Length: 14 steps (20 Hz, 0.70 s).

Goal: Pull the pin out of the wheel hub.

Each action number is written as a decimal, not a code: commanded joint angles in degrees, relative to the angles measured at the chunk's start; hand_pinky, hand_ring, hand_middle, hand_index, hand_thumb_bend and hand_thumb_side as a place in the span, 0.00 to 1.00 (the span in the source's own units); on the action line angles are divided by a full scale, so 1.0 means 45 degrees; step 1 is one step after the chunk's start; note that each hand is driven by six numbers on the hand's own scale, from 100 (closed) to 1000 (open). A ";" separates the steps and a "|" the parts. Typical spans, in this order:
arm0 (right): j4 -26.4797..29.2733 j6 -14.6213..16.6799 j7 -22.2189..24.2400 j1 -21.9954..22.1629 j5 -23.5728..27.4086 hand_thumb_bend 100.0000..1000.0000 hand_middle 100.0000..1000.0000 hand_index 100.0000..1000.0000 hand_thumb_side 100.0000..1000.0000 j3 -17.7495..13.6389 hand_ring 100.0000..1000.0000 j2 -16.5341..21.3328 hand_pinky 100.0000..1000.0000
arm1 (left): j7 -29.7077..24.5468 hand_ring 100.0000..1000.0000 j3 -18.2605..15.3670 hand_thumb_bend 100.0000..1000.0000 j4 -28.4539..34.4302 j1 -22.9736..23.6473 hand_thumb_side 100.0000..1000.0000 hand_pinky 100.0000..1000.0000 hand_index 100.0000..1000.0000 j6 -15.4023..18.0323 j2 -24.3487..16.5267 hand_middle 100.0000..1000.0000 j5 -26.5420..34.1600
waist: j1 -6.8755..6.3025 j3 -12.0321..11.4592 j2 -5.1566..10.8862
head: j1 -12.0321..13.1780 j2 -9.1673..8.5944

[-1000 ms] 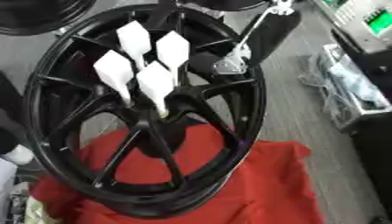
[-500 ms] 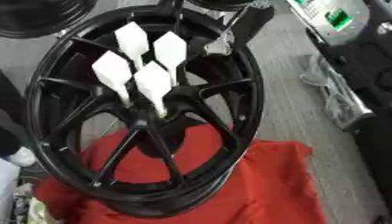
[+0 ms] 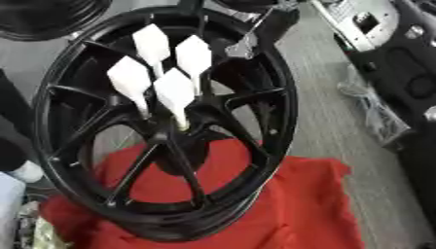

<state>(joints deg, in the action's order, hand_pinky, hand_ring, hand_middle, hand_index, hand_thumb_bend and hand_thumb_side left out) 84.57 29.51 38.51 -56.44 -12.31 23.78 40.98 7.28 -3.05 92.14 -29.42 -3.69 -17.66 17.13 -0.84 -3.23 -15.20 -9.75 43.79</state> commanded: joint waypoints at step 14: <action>-0.0418 0.4355 0.2990 -0.0215 -0.0207 0.19 0.76 0.89 0.42 0.0396 0.78 0.0072 0.88 | -0.0035 0.73 -0.0100 0.00 0.0351 0.0013 0.75 0.66 0.67 -0.0018 -0.0596 0.65 0.0118 | 0.0157 -0.0196 0.0044 | -0.0464 0.0039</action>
<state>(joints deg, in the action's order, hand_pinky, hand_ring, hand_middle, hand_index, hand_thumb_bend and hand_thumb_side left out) 82.67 32.26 35.76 -56.45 -12.93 25.89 40.48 7.20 -3.04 92.52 -28.77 -3.70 -18.68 17.53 -0.12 -4.02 -15.91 -11.71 43.79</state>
